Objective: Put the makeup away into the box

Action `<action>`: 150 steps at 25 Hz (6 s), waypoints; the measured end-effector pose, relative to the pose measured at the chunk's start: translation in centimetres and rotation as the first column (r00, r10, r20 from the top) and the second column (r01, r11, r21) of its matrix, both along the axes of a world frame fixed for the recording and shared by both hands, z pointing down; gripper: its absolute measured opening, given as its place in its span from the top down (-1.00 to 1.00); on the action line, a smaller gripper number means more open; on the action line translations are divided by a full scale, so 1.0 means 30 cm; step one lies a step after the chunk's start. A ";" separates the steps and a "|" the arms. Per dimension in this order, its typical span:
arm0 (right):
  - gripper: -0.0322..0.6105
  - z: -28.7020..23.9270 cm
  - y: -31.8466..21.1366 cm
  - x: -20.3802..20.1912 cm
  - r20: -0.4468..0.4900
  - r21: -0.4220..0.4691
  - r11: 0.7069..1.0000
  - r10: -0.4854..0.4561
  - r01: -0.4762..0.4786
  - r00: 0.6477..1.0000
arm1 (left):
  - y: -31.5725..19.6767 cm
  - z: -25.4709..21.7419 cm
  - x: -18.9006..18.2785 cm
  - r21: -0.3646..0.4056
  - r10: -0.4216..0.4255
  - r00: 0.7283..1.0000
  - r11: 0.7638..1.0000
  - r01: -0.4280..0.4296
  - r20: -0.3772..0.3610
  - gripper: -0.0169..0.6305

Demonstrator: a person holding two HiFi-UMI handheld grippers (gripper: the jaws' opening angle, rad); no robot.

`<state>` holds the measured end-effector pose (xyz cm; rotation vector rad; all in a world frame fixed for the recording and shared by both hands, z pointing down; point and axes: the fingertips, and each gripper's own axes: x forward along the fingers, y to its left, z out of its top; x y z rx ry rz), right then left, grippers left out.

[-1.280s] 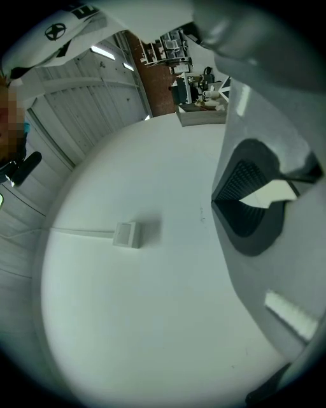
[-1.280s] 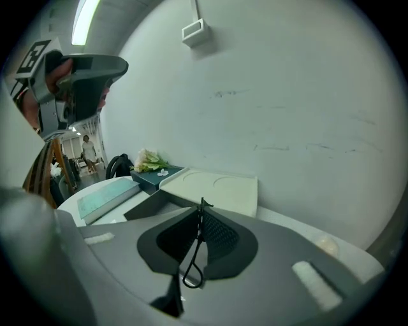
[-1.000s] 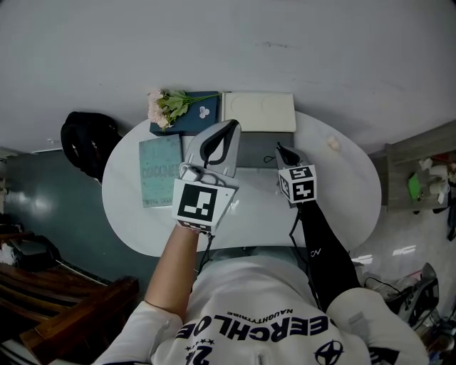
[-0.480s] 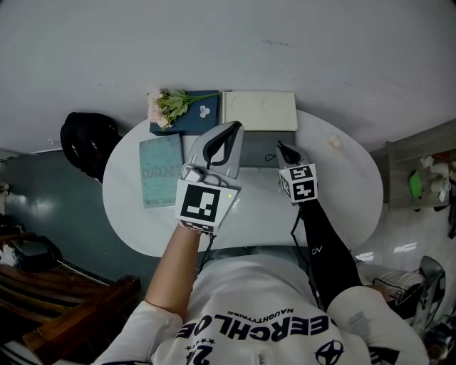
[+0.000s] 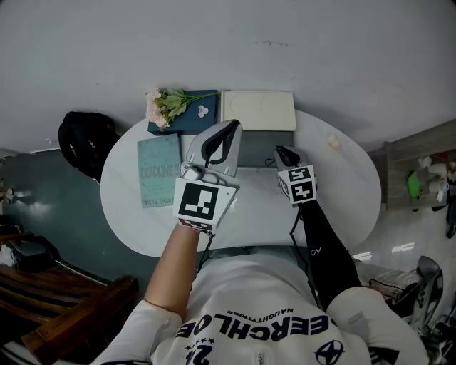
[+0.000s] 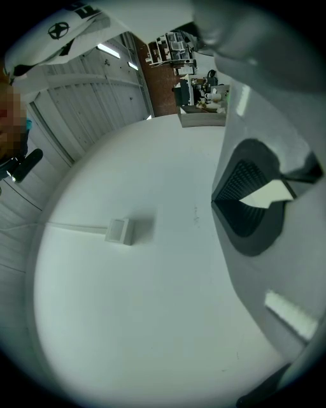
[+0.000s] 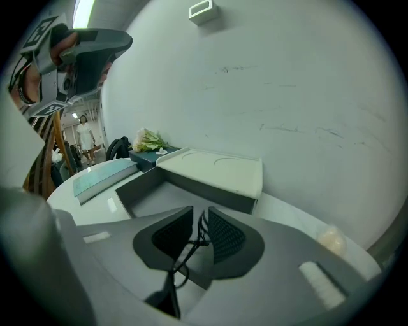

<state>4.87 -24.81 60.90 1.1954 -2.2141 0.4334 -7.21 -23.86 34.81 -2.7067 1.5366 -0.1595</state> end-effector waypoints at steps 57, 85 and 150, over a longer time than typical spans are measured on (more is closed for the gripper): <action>0.28 -0.871 0.180 0.386 0.187 0.512 0.782 0.302 -0.355 0.935 | 0.046 -0.163 0.342 0.135 0.259 0.961 0.960 -0.246 -0.094 0.95; -0.01 0.073 0.575 0.370 -0.021 -0.168 0.925 0.344 -0.342 0.939 | 0.096 -0.109 0.507 0.128 0.374 0.926 0.922 -0.366 -0.050 0.95; 0.15 -0.839 0.166 0.049 0.164 0.475 0.858 0.130 -0.194 0.978 | 0.048 -0.106 0.003 0.108 0.028 1.000 0.994 -0.028 0.002 0.95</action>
